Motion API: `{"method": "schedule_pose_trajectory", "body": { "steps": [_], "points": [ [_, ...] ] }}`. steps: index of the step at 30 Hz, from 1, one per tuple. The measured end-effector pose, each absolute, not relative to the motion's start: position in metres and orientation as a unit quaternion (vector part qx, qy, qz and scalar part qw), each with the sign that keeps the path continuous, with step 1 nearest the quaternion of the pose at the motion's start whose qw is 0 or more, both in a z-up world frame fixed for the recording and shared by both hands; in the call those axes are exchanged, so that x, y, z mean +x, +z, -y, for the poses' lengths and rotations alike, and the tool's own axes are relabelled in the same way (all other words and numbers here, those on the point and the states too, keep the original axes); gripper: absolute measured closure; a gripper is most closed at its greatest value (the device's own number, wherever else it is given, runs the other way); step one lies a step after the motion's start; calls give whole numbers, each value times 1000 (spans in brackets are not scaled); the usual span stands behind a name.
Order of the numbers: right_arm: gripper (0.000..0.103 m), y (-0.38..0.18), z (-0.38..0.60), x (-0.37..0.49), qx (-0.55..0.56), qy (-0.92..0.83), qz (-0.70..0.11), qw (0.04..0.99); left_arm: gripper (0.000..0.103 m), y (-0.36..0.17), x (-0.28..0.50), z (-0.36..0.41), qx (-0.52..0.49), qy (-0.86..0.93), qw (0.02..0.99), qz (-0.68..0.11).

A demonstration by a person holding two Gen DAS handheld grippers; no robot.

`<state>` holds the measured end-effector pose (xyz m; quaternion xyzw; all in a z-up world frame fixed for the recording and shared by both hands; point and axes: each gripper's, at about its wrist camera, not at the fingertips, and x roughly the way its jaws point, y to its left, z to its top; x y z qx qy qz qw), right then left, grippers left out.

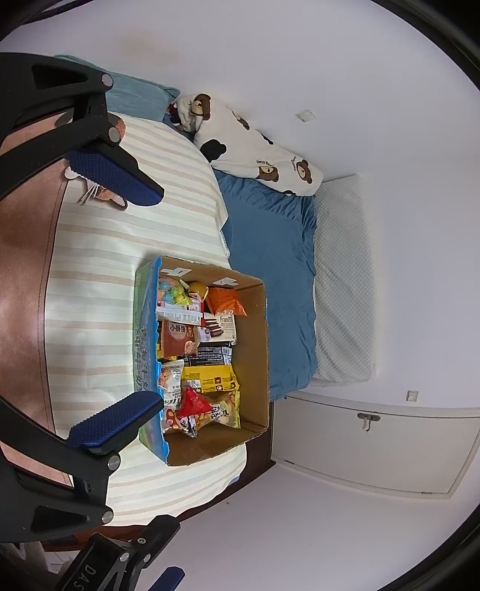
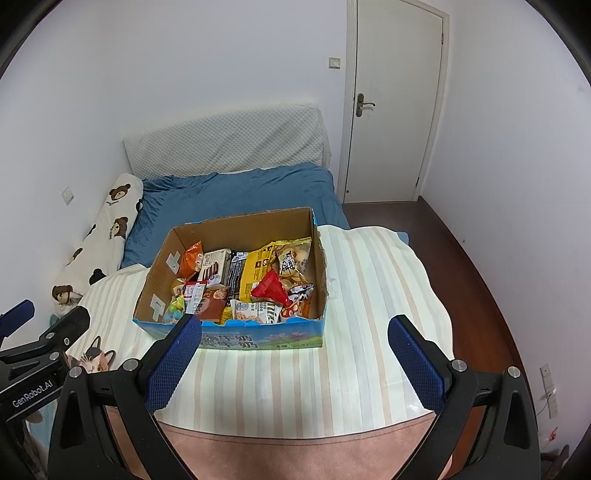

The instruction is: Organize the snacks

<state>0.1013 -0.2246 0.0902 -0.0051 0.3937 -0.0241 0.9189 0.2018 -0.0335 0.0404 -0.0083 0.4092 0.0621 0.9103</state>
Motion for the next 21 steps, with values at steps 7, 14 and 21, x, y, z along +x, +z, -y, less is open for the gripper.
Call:
{"method": "schedule_pose_trajectory", "body": {
  "steps": [7,14,21],
  "points": [
    [0,94,225,100,-5,-24,-392,920,0,40,202,34,-7,63,910,-409],
    [0,96,225,99,-3,-24,-392,920,0,40,201,34,-7,63,911,-408],
    [0,98,224,99,-4,-22,-392,920,0,43,199,33,-2,63,912,-405]
  ]
}}
